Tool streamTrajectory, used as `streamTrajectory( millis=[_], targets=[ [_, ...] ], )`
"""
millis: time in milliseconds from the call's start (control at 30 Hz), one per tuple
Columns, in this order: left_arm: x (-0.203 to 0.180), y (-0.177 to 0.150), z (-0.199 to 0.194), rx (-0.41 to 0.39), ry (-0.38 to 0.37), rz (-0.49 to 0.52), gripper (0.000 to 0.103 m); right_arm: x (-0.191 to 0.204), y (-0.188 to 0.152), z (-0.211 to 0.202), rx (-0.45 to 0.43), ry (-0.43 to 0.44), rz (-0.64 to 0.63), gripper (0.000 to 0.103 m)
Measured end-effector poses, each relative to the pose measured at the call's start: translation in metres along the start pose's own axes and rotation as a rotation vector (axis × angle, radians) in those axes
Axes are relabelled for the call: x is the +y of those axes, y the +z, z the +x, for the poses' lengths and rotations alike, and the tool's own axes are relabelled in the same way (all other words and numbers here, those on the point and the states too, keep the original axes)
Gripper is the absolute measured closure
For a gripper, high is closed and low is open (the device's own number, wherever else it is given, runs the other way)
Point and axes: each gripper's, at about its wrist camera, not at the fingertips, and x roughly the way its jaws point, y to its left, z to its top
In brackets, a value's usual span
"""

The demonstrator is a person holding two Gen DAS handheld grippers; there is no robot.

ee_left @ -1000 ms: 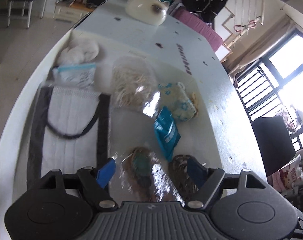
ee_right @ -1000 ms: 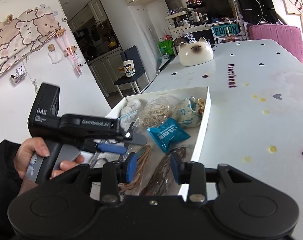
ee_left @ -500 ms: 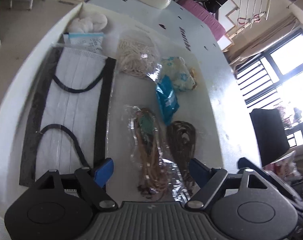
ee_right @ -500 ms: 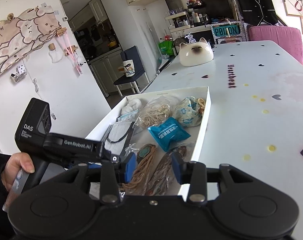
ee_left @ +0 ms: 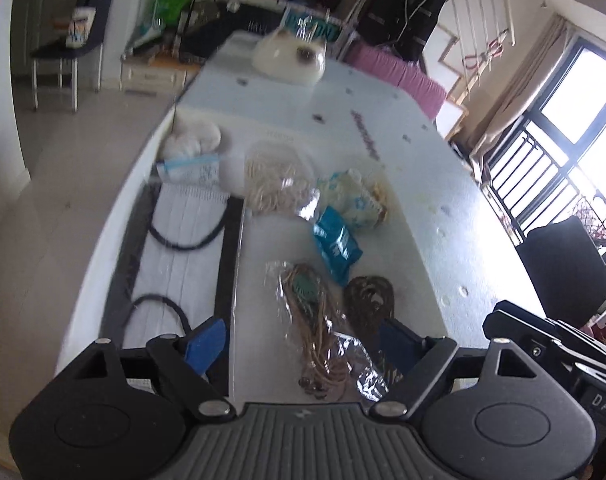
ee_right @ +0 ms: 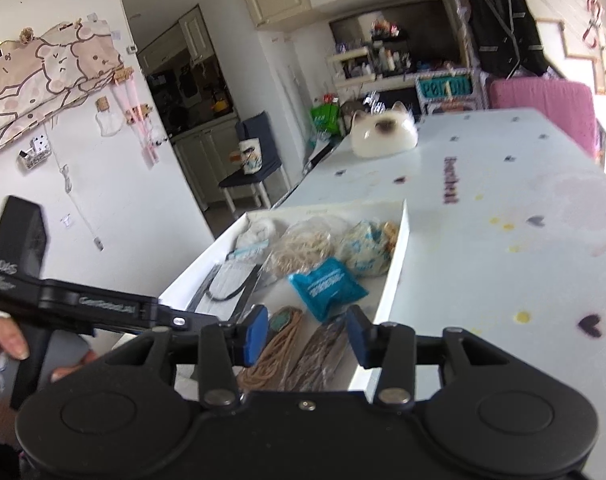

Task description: Organize soft objects

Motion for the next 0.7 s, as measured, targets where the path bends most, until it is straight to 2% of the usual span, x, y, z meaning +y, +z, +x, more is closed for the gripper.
streamTrajectory(
  millis=[100,233,400,500,600,700],
  targets=[
    [-0.009,-0.007,-0.02,-0.094,0.038,0.036,0.015,0.003,0.0,-0.01,-0.046,-0.033,-0.022,0.05],
    [-0.019,-0.02,-0.036,-0.181,0.084,0.076,0.01,0.007,-0.003,-0.023,-0.102,-0.079,-0.069,0.042],
    [-0.029,-0.043,-0.053,-0.294,0.154,0.151,0.005,0.008,-0.012,-0.035,-0.127,-0.134,-0.134,0.033],
    [-0.035,-0.055,-0.059,-0.325,0.154,0.19,0.002,0.009,-0.02,-0.041,-0.135,-0.165,-0.153,0.028],
    [-0.035,-0.064,-0.062,-0.33,0.122,0.178,0.0,0.008,-0.028,-0.046,-0.139,-0.193,-0.142,0.025],
    [-0.036,-0.07,-0.064,-0.342,0.126,0.163,0.0,0.008,-0.037,-0.049,-0.139,-0.222,-0.139,0.02]
  ],
)
